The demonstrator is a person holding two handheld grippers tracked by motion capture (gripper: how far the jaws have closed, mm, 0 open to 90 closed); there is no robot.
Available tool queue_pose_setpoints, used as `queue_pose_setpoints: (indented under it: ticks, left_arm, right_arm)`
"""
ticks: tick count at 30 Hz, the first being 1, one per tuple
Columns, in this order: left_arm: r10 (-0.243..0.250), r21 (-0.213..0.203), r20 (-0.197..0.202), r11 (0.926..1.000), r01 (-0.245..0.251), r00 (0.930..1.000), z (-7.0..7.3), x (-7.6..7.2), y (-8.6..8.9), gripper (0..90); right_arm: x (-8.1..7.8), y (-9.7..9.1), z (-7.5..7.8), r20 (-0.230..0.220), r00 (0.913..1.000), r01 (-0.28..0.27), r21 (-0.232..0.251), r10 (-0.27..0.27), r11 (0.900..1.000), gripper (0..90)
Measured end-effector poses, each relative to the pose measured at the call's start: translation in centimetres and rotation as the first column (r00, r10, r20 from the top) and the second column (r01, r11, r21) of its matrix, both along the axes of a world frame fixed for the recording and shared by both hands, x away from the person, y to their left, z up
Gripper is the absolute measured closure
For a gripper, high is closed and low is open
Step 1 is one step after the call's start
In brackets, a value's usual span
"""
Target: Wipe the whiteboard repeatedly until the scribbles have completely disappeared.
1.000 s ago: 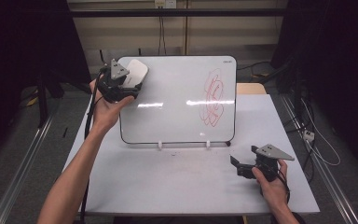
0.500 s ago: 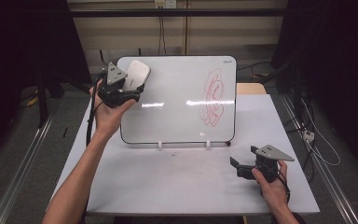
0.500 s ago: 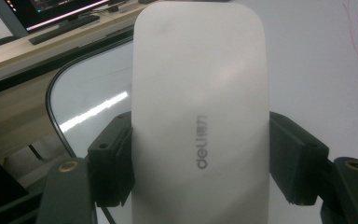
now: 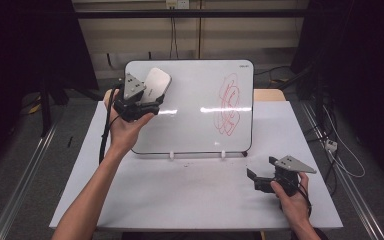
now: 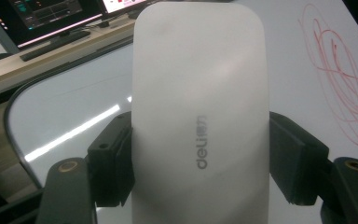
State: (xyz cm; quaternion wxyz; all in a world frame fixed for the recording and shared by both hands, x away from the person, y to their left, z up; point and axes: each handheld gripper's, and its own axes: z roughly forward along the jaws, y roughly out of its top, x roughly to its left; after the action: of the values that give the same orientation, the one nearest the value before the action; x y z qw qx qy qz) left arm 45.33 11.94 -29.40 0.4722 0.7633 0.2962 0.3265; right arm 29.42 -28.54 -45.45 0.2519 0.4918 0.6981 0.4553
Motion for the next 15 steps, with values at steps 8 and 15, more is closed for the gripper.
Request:
queue_pose_setpoints:
  ticks: [8, 15]
  left_arm:
    - [-0.038, 0.003, -0.012, 0.9993, 0.038, 0.9992, 0.1, 0.3, -1.9, 31.3]
    - [-0.066, 0.009, -0.013, 0.9978, 0.066, 0.9977, 0.2, 0.4, -3.6, 31.3]
  right_arm:
    - [0.2, 0.1, 0.0, -0.002, 1.0000, 0.004, 0.003, -0.004, 1.0000, 5.4]
    - [0.2, 0.0, 0.0, -0.005, 1.0000, 0.006, 0.004, -0.006, 1.0000, 5.4]
